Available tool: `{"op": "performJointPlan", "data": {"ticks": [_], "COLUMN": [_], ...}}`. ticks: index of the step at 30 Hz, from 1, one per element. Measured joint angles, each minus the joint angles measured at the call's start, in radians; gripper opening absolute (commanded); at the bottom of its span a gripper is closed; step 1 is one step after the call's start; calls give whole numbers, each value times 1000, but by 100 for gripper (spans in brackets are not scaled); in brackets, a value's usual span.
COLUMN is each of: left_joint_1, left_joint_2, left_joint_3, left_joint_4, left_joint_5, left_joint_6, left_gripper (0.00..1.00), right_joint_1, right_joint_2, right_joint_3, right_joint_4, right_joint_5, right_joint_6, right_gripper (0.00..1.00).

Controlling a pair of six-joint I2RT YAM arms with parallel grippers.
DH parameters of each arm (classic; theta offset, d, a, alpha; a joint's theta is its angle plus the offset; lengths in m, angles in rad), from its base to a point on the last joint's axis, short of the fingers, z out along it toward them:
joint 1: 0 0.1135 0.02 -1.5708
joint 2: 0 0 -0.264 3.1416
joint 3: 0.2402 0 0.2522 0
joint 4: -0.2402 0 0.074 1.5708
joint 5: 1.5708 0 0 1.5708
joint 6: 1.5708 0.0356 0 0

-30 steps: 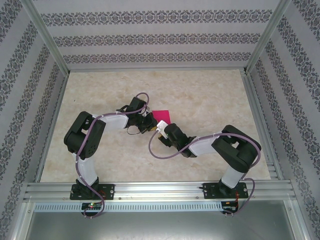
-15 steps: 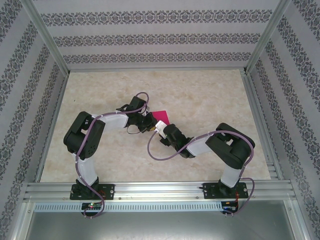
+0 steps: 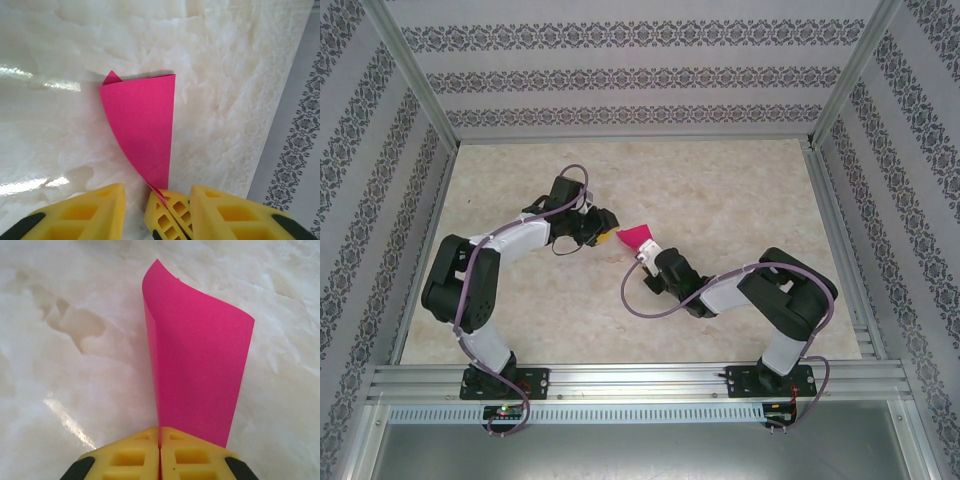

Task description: Fold a paper plane with a square sheet of paper (pick it up from the middle)

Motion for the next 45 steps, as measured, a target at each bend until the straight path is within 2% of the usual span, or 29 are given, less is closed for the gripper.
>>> {"op": "performJointPlan", "data": {"ticks": [8, 21, 45], "left_joint_1": [-1, -77, -83], "left_joint_2": [-14, 58, 128], "left_joint_3": [-88, -119, -119], "left_joint_4": [76, 258, 333], "left_joint_5": [31, 108, 138], "left_joint_6": [12, 18, 43], "left_gripper": [43, 34, 29], "right_joint_1": [-80, -143, -226], "right_joint_2": [-48, -25, 77], "right_joint_3": [0, -26, 21], "right_joint_4": [38, 151, 129], "right_joint_5": [-143, -343, -593], "right_joint_6": [230, 535, 850], "right_gripper": [2, 0, 0]}}
